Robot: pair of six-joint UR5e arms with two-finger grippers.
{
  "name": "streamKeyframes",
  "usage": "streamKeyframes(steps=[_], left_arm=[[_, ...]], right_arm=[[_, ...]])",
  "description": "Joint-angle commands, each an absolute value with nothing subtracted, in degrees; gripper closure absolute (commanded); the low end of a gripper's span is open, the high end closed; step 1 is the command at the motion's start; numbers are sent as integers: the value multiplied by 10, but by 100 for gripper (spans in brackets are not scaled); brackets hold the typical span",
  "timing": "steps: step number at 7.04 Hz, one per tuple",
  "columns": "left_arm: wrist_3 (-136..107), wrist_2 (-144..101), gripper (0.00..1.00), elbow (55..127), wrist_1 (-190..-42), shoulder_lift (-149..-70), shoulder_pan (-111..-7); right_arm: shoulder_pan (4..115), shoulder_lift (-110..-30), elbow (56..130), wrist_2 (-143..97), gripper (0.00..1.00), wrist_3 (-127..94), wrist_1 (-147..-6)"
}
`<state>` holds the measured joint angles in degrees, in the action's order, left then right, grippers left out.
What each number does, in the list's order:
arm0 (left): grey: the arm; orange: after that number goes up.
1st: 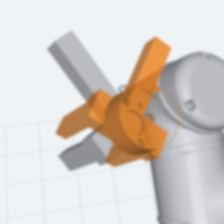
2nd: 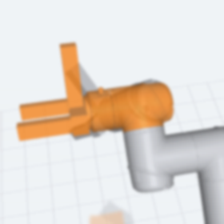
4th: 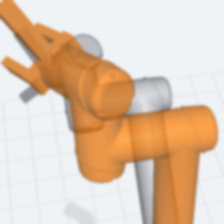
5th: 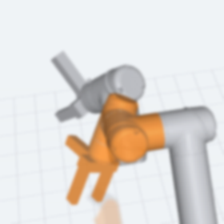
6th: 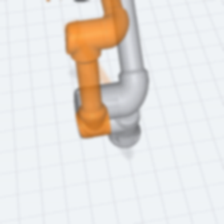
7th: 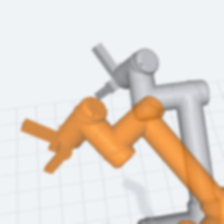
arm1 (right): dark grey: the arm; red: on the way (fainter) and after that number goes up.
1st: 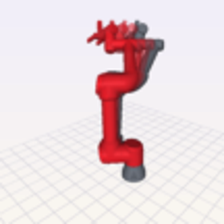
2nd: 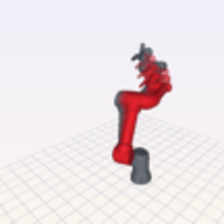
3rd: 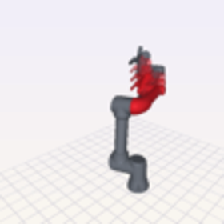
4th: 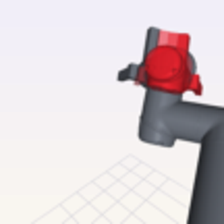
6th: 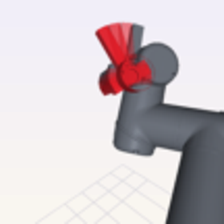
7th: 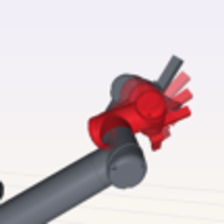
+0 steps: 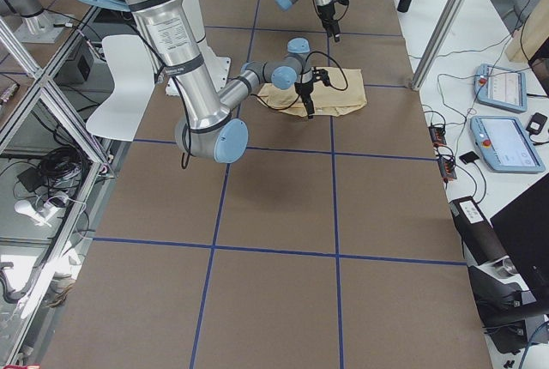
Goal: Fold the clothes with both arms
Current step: 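Raise the right gripper off the shirt and move it toward the collar end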
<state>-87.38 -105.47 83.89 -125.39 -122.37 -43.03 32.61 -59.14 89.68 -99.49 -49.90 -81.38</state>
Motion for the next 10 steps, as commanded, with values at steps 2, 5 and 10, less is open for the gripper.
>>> streamKeyframes(steps=[2,5,10], left_arm=[[-876,-1054,1,835,-1259,-1228,-431],[-879,-1054,1,835,-1259,-1230,-430],[-875,-1054,1,841,-1258,-1238,-431]], right_arm=[[350,-599,892,-1011,0,-467,-814],[371,-623,898,-1032,0,-447,-807],[393,-542,868,-1048,0,-449,-805]])
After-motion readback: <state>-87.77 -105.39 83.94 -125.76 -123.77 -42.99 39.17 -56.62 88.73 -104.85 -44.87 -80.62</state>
